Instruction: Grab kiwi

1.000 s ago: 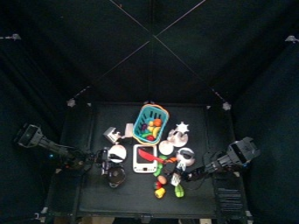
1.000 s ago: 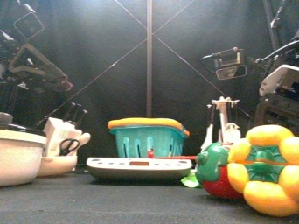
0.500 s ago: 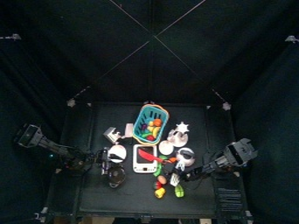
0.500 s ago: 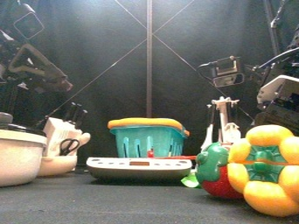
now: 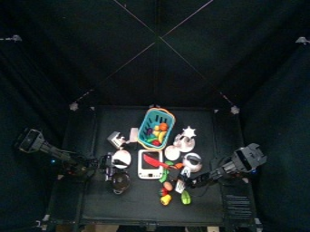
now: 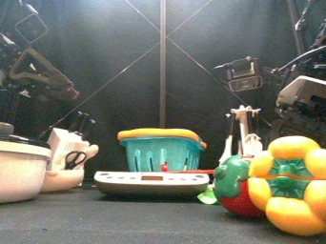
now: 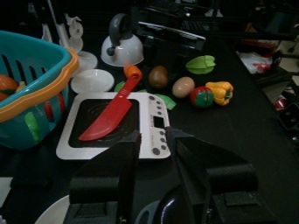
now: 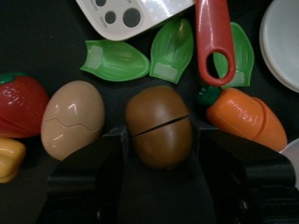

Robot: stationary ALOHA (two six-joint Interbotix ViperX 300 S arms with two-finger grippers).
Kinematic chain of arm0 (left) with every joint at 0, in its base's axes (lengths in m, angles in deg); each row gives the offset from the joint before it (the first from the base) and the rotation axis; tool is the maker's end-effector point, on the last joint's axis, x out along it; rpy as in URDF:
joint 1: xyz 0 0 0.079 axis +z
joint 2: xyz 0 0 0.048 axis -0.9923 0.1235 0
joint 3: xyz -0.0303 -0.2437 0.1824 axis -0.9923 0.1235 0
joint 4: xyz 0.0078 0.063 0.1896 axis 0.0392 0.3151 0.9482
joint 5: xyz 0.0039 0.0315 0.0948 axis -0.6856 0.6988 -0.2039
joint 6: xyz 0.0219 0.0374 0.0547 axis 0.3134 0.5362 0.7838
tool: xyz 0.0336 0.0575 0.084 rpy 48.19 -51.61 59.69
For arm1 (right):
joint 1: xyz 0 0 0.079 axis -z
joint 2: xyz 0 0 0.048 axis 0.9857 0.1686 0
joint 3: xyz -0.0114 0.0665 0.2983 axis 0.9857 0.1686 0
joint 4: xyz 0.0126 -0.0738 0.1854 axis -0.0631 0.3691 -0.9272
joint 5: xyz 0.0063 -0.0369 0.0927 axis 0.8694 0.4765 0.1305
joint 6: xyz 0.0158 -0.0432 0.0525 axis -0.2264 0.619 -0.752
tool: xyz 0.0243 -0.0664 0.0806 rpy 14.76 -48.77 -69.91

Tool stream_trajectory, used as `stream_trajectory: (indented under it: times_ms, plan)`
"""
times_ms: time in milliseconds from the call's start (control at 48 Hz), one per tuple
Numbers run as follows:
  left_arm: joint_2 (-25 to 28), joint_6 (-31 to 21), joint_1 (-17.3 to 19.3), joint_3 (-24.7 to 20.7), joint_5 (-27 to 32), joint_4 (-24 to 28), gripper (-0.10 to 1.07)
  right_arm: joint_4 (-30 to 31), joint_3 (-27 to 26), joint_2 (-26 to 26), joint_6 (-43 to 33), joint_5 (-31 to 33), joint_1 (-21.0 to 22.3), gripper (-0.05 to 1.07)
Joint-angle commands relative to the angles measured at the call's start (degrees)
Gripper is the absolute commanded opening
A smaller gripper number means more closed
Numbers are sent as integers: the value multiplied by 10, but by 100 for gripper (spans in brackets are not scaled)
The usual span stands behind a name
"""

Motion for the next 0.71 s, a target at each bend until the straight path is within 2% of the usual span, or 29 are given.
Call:
stream_trajectory:
  times_ms: [0, 312, 688]
  plan:
    - [-1, 0, -1, -6, -3, 1, 72, 1, -11, -11, 1, 4, 2, 77]
    - [0, 0, -1, -5, -3, 1, 72, 1, -20, -55, 1, 27, -3, 77]
    - [0, 0, -1, -6, -3, 1, 72, 1, -28, -62, 1, 29, -4, 77]
